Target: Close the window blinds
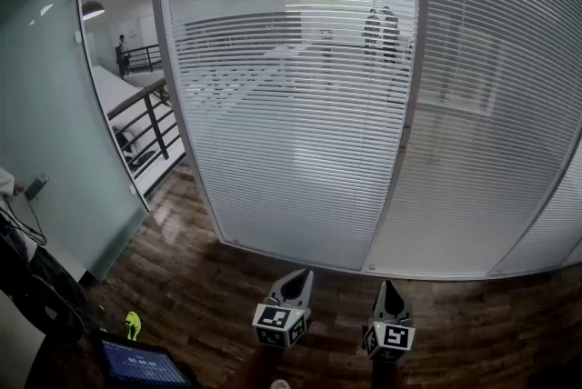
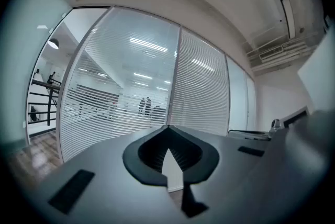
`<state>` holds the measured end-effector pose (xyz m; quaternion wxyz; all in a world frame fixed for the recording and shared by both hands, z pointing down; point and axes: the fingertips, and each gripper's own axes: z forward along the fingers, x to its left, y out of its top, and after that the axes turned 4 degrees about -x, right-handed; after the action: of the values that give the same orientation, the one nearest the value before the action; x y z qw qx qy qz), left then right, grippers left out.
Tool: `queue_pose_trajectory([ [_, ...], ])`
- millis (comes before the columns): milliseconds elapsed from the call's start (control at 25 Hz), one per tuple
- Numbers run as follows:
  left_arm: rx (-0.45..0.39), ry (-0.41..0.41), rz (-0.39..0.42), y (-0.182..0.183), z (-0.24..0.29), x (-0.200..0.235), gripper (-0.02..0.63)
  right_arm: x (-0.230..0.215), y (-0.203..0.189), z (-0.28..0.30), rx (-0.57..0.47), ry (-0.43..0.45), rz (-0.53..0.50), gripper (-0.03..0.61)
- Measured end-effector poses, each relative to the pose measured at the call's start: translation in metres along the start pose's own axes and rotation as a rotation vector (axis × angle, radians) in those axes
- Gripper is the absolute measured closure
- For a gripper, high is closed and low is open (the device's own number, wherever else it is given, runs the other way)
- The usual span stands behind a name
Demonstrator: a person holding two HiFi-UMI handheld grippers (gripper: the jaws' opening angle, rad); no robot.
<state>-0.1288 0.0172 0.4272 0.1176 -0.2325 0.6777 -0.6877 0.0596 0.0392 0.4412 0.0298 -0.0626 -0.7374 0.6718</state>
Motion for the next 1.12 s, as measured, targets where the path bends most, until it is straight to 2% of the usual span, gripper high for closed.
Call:
queue_pose_trajectory([
  [120,0.034,0.001,0.084,-0.002,-0.006,-0.001,0.621,0.005,-0.01,-0.006,0.019,0.007,0.013,0.577],
  [240,0.033,0.013,0.172,-0.008,-0.017,-0.005,0.62,0.012,-0.016,-0.015,0.038,0.011,0.009,0.575],
  [480,0.042,0.002,0.285,-0.014,-0.018,-0.02,0.621,0.013,-0.021,-0.015,0.02,0.025,-0.031,0.577],
  [600,0.034,-0.006,0.274,-0.011,-0.016,-0.023,0.621,0.005,-0.023,-0.014,0.034,-0.03,-0.034,0.577],
  [760,0.03,0.004,0.233,-0.01,-0.017,-0.019,0.621,0.006,-0.01,-0.016,0.043,-0.037,-0.04,0.575],
  [880,0.03,0.016,0.25,-0.009,-0.016,-0.019,0.621,0.006,0.0,-0.016,0.041,-0.042,-0.049,0.575],
  [1120,0.038,0.027,0.23,-0.006,-0.012,-0.021,0.621,-0.003,-0.009,-0.014,0.042,-0.038,-0.043,0.575],
])
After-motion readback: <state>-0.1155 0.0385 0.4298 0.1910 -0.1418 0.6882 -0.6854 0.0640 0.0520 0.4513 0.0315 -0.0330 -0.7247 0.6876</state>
